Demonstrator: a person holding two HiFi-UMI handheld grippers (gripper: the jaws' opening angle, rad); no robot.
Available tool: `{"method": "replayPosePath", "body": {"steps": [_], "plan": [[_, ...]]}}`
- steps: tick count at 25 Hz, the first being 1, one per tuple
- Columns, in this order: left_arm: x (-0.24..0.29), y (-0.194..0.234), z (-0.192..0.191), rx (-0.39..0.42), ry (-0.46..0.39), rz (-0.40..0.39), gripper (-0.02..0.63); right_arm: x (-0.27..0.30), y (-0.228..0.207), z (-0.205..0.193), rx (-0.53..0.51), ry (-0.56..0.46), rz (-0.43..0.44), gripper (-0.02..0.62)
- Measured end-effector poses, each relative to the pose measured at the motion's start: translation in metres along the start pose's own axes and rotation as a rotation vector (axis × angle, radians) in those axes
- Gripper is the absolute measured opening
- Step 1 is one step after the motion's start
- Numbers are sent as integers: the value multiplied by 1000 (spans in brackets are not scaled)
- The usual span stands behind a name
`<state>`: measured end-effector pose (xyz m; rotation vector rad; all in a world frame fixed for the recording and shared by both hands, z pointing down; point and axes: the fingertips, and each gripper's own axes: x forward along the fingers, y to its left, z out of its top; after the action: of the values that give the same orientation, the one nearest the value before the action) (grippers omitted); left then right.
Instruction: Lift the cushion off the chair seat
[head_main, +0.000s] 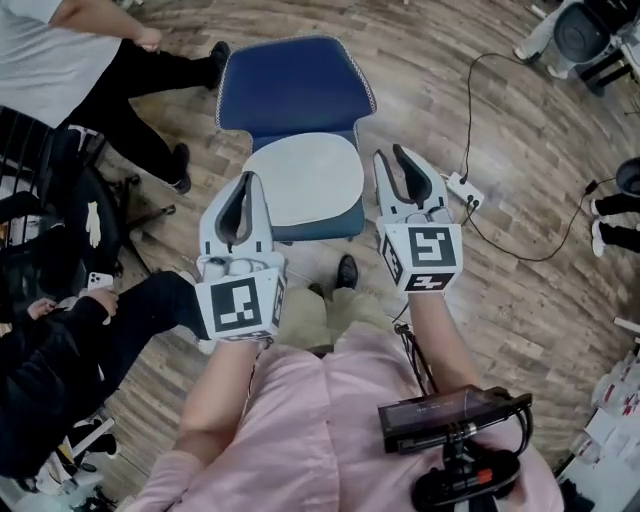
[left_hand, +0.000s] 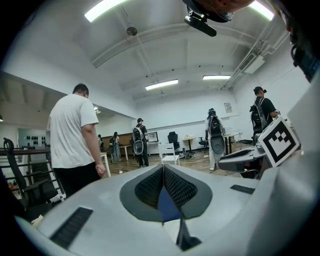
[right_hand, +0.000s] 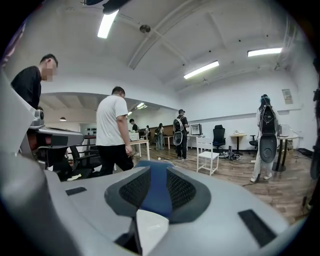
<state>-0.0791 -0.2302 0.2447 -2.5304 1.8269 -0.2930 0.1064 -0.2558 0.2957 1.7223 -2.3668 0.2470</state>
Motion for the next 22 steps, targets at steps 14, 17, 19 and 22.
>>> {"method": "replayPosePath", "body": {"steps": [14, 17, 19, 22], "plan": [[108, 29, -73, -49, 142, -31, 14, 102, -24, -82, 61, 208, 18, 118], [127, 29, -111, -73, 194, -45, 14, 121, -26, -126, 69, 275, 25, 123], [134, 27, -137, -82, 233, -53, 14, 130, -26, -157, 79, 321, 29, 126], [143, 22, -175, -90, 287, -72, 14, 139, -27, -206, 102, 391, 28, 132]]}}
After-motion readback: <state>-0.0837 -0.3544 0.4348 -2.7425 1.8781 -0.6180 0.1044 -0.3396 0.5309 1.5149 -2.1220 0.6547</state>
